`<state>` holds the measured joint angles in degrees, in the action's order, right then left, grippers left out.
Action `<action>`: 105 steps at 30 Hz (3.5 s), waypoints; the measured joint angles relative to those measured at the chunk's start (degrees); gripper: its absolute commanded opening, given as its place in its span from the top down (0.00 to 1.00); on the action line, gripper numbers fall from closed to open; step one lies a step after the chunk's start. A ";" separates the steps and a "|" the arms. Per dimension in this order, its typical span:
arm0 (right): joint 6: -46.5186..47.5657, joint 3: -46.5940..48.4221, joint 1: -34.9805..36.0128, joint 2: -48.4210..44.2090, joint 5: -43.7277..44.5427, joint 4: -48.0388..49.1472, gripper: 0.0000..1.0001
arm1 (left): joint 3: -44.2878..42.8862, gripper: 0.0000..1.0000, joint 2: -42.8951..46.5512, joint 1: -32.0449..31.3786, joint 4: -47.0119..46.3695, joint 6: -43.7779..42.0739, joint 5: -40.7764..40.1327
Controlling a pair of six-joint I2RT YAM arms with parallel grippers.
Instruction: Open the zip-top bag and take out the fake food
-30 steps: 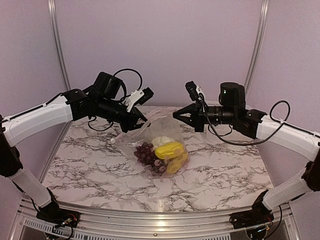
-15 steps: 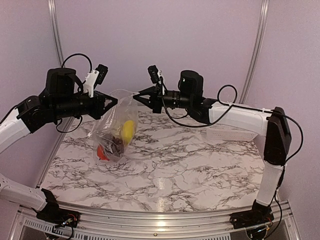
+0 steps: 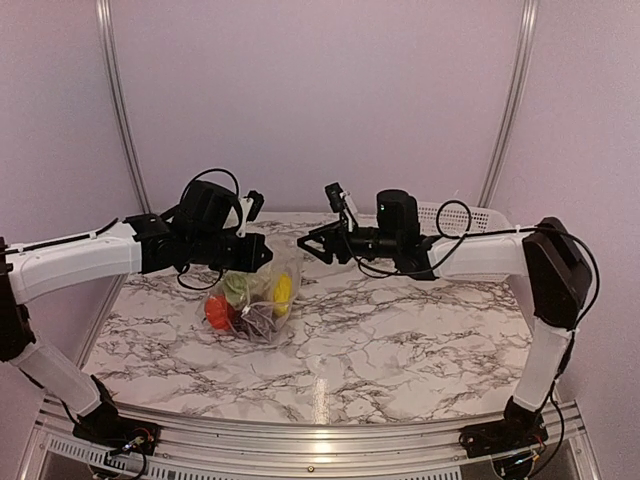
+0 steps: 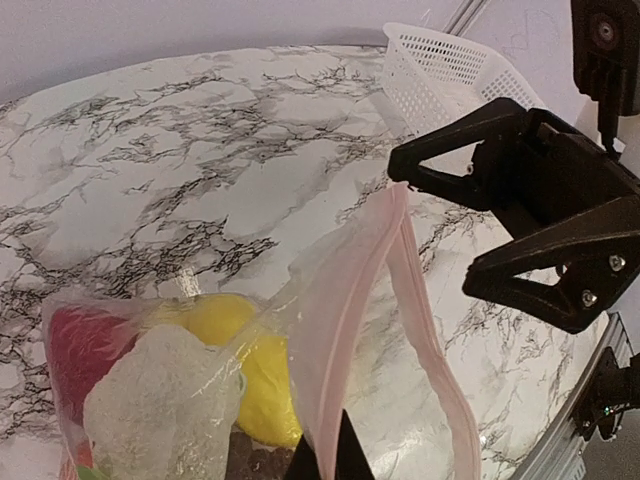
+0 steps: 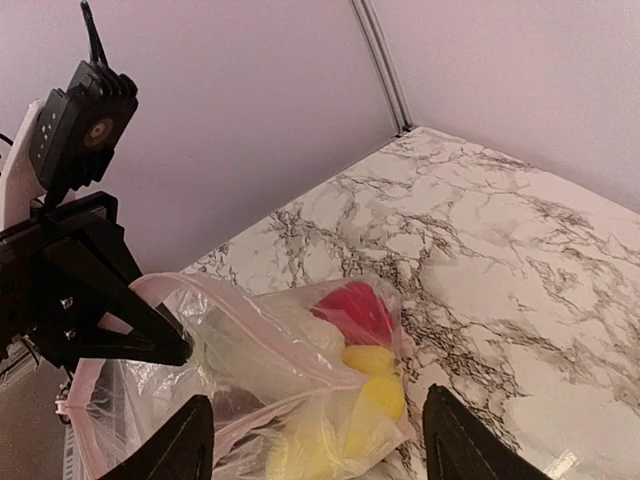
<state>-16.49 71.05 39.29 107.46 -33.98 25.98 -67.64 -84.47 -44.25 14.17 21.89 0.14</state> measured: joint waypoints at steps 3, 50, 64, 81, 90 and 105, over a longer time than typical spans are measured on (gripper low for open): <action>-0.46 -4.92 -1.62 -7.08 3.23 -3.45 0.17 | -0.50 1.00 -2.38 -0.26 -2.10 3.04 1.62; 5.75 -24.74 7.17 -23.76 20.79 -6.73 0.63 | -8.48 1.00 -10.75 -7.13 -1.20 4.66 1.51; 9.79 -20.11 7.87 -7.39 12.94 0.31 0.61 | -4.50 1.00 -10.75 -7.13 -6.75 7.28 2.97; 7.74 -23.08 11.34 3.04 11.10 11.19 0.41 | -0.28 0.72 -10.75 -6.23 -6.99 11.13 4.59; 5.55 -24.41 11.34 2.43 11.21 13.03 0.33 | -1.70 1.00 -10.64 -5.99 -3.13 8.48 5.33; 5.33 -17.25 11.34 6.91 12.85 6.27 0.20 | 0.48 1.00 -9.46 -5.99 -2.32 8.28 5.42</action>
<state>-11.16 53.80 50.63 114.37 -21.12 32.25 -67.16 -93.93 -50.24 11.86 30.17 5.56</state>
